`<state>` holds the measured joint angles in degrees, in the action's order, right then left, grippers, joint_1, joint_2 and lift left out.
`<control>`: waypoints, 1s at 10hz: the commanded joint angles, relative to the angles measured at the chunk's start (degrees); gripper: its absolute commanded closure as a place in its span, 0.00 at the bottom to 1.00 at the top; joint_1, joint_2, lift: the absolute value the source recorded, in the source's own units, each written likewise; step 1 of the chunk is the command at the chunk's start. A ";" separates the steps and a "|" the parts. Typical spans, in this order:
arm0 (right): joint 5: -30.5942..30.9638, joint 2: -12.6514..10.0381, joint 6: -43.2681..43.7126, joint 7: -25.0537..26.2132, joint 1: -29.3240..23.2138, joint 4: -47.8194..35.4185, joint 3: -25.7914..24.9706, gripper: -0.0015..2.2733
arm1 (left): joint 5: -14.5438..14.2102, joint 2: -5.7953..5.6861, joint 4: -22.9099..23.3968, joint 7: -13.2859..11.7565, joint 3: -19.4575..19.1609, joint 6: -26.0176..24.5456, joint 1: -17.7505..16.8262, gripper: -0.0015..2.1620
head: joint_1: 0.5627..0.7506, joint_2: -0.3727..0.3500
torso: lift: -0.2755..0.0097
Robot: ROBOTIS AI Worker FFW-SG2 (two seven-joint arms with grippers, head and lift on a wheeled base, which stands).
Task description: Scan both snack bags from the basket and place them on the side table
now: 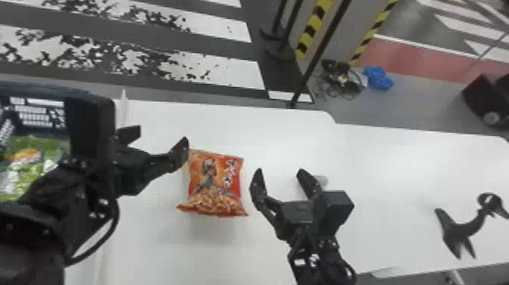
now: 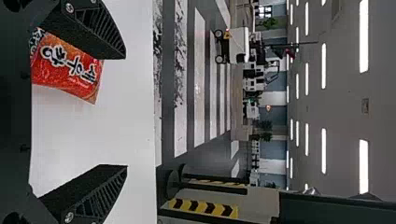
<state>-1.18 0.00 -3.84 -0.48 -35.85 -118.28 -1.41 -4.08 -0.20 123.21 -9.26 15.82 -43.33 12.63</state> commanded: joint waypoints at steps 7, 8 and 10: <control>-7.96 -0.05 -17.39 -3.21 1.92 -3.18 -0.61 0.04 | -3.12 -6.40 0.27 0.12 -18.63 39.85 14.35 0.07 | 0.70 0.43 | 0.71; -11.39 -0.05 -19.50 -4.80 2.54 -2.92 -1.58 0.05 | -4.70 -6.40 0.27 -0.15 -20.22 41.79 15.75 0.07 | 0.70 0.49 | 0.71; -13.06 -0.05 -25.48 -6.55 4.65 -1.34 -2.72 0.04 | -5.23 -6.40 0.45 -1.55 -21.71 44.60 18.21 0.07 | 0.70 0.55 | 0.71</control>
<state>-13.58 0.00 -27.36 -7.17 -31.88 -120.10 -3.78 -9.13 -6.59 123.65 -10.68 -5.53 0.46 30.17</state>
